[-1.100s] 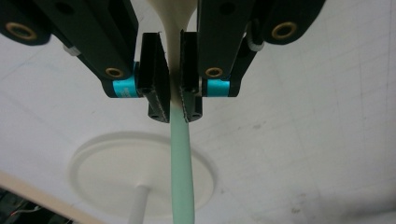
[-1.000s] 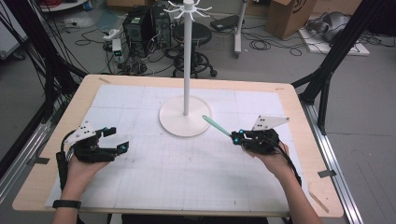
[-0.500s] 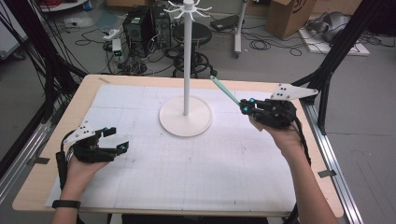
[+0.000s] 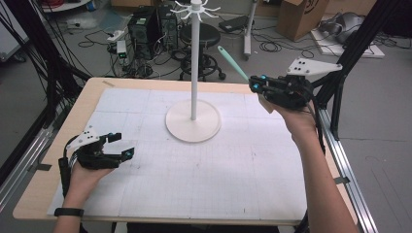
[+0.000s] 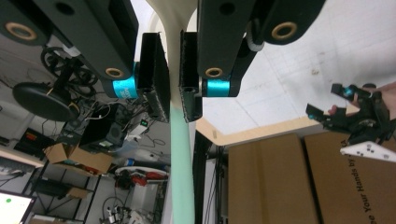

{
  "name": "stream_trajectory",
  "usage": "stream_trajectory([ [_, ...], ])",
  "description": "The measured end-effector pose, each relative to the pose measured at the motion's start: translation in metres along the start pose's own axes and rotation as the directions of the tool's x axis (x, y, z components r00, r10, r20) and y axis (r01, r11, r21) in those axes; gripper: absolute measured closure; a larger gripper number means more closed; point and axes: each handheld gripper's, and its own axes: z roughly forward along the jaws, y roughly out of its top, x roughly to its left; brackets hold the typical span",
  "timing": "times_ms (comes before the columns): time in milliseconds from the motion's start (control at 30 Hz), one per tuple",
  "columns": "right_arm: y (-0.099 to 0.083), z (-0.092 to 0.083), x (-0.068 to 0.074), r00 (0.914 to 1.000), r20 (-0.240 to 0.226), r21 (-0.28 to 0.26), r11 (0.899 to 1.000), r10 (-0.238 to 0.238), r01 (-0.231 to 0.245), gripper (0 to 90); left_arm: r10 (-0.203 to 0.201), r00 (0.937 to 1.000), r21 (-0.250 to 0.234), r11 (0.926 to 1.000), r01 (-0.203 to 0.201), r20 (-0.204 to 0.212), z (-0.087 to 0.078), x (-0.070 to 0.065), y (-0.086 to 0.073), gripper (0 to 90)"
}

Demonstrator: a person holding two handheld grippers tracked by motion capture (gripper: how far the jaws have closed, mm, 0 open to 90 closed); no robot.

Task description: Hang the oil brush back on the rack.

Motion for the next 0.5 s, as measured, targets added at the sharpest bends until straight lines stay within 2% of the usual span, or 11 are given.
stream_trajectory([
  [200,0.018,-0.001,-0.005,1.0,0.006,-0.042,0.999,0.005,-0.005,83.2,-0.002,1.0,-0.001,1.0,0.002,0.002,0.0,0.0,0.0,16.5],
  [500,0.038,0.005,-0.008,0.9999,0.014,-0.067,0.998,-0.004,0.005,83.2,-0.004,1.0,-0.002,1.0,0.004,0.003,-0.001,0.001,0.0,16.5],
])
